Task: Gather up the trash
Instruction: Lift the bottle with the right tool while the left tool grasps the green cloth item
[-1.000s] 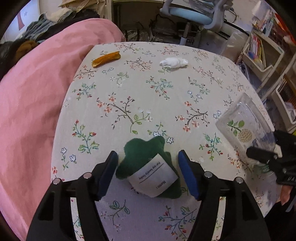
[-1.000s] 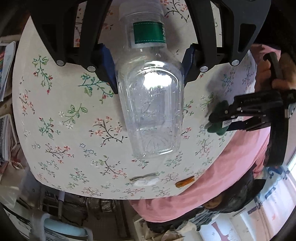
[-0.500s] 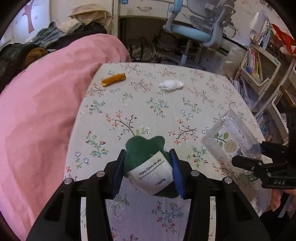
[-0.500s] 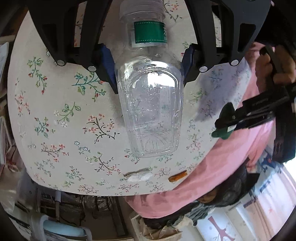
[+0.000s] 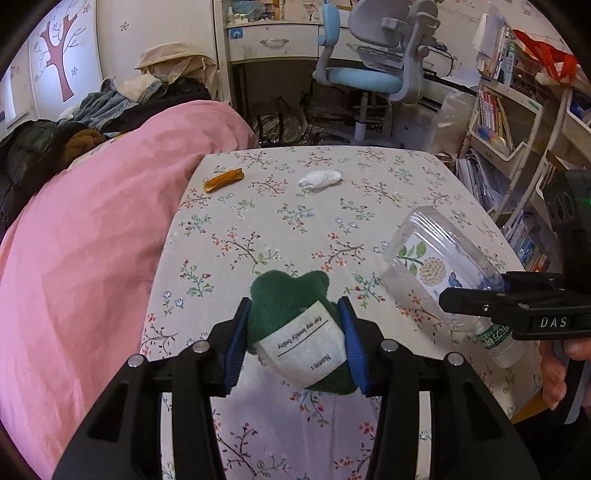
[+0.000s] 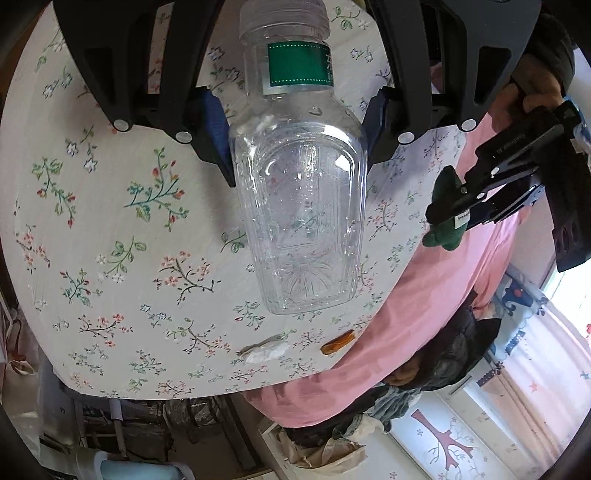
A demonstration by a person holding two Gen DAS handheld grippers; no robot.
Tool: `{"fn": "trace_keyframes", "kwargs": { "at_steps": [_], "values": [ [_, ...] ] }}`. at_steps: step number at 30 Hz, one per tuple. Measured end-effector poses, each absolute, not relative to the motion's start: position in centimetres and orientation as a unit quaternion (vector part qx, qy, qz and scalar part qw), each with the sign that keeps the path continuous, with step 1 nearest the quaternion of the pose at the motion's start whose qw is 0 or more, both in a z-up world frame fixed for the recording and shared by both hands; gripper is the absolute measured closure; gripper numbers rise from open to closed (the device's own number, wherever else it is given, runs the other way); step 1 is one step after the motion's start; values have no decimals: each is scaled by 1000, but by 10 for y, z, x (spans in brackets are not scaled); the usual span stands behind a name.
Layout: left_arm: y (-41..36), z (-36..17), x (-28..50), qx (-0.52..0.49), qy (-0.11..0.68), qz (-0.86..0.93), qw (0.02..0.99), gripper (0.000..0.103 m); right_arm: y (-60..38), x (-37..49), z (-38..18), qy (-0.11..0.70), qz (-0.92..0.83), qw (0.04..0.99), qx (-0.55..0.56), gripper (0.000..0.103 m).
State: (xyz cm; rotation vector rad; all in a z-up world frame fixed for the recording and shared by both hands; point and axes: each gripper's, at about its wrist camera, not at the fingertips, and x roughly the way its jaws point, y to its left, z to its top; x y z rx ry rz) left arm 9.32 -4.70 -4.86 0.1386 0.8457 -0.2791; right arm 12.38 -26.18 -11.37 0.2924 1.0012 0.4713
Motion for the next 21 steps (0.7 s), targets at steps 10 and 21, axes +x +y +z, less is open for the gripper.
{"fn": "trace_keyframes", "kwargs": {
  "at_steps": [10, 21],
  "values": [
    [-54, -48, 76, 86, 399, -135, 903, 57, -255, 114, -113, 472, 233, 839, 139, 45],
    [-59, -50, 74, 96, 396, -139, 903, 57, -252, 116, -115, 472, 238, 837, 137, 45]
  ]
}}
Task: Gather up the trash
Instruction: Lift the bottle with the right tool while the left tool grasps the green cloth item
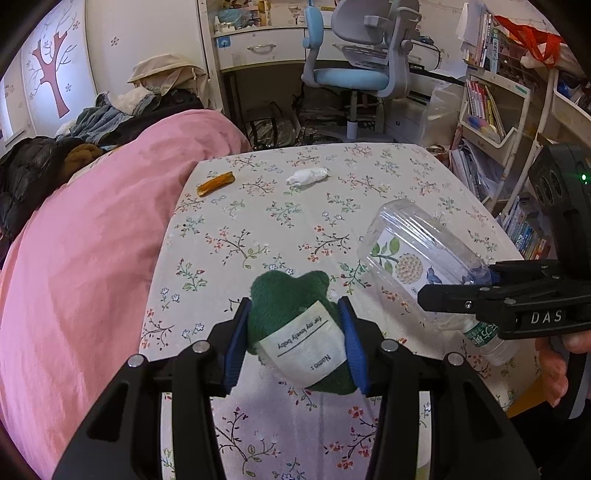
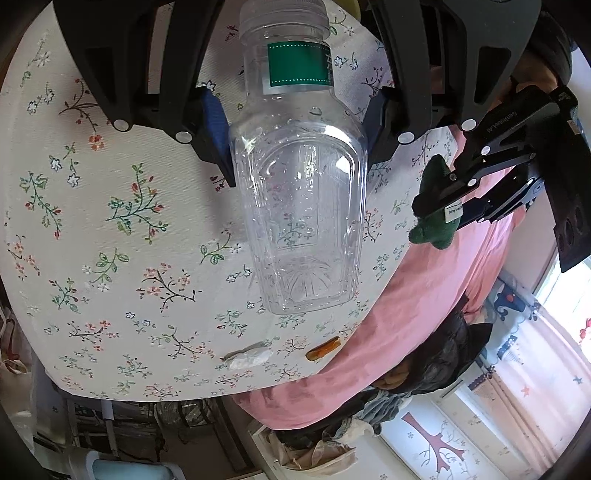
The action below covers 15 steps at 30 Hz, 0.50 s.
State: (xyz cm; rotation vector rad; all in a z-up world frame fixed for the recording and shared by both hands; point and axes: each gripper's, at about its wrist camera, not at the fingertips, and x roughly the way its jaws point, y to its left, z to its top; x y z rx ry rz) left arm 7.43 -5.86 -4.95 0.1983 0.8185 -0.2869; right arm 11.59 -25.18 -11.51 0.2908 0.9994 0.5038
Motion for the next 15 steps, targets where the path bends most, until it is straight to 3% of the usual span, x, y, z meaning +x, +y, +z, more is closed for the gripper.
{"fn": "trace_keyframes", "kwargs": {
  "at_steps": [15],
  "values": [
    [-52, -44, 64, 82, 386, -123, 911, 57, -255, 105, -113, 467, 242, 840, 135, 45]
  ]
}}
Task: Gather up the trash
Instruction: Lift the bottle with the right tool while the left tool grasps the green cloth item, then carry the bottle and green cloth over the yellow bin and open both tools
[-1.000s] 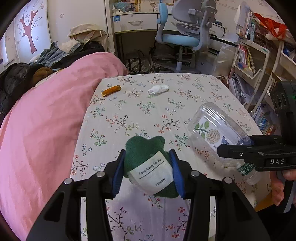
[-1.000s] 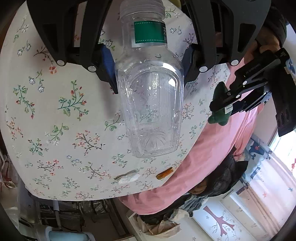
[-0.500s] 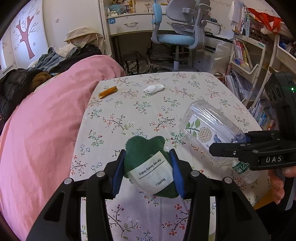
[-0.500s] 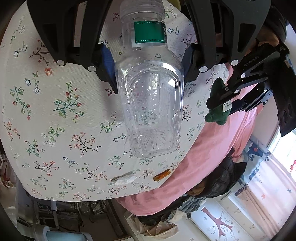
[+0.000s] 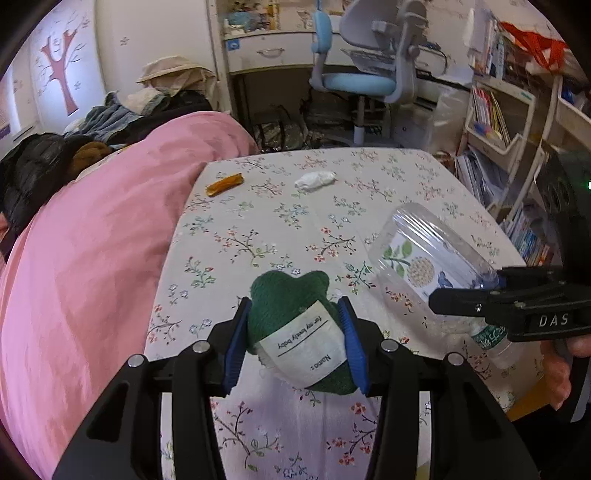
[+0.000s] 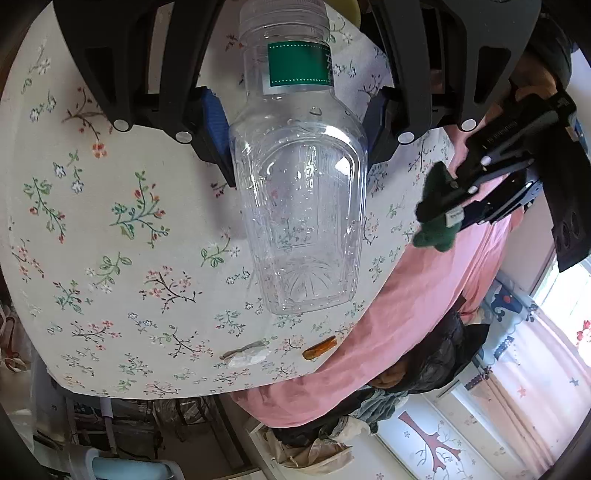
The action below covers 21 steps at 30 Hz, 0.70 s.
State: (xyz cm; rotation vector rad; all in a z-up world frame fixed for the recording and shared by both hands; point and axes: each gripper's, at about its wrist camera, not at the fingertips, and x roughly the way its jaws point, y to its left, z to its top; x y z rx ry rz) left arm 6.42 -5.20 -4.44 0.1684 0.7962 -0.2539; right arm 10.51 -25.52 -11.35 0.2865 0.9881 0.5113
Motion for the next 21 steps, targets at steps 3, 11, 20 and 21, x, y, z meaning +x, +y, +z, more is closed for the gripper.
{"fn": "trace_keyframes", "kwargs": {
  "at_steps": [3, 11, 20, 21],
  "values": [
    [-45, -39, 56, 67, 378, -114, 916, 57, -253, 95, -113, 463, 248, 840, 134, 45],
    [-14, -28, 40, 7, 363, -83, 928, 57, -229, 37, -113, 452, 287, 836, 118, 45],
    [-7, -27, 22, -9, 361, -79, 929, 57, -190, -35, -138, 492, 333, 802, 59, 45],
    [-7, -28, 21, -8, 362, -79, 929, 57, -184, -42, -142, 501, 339, 795, 46, 47]
  ]
}}
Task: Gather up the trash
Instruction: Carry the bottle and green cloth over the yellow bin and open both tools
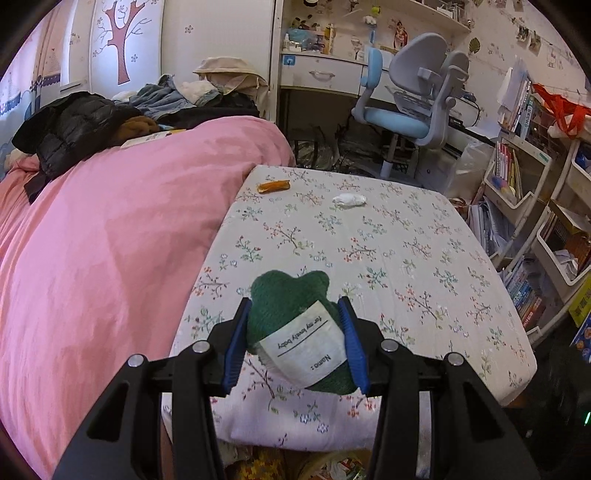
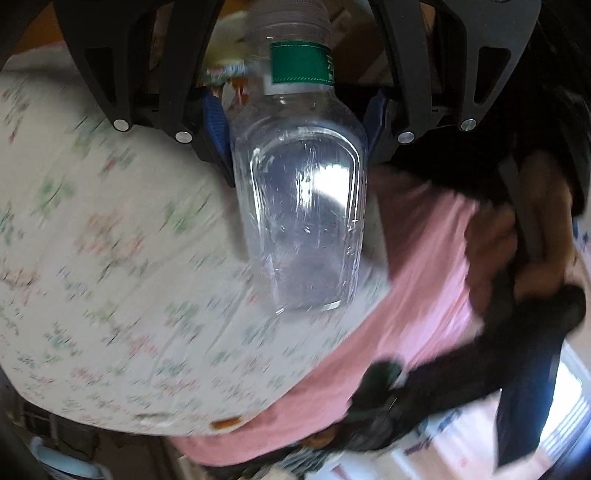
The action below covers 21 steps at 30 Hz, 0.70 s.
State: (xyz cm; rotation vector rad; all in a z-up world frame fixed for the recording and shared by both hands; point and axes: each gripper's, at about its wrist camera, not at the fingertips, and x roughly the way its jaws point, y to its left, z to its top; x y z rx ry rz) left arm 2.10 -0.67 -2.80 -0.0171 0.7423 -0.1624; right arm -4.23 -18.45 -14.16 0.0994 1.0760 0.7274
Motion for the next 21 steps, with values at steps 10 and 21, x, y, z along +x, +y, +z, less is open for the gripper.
{"fn": "trace_keyframes", "kwargs": {
  "at_steps": [10, 21],
  "values": [
    [-9, -35, 7, 0, 374, -87, 923, 57, -155, -88, -173, 553, 351, 754, -51, 48],
    [-24, -50, -15, 29, 397, -107, 911, 57, -193, -89, -149, 509, 283, 813, -2, 45]
  ]
}}
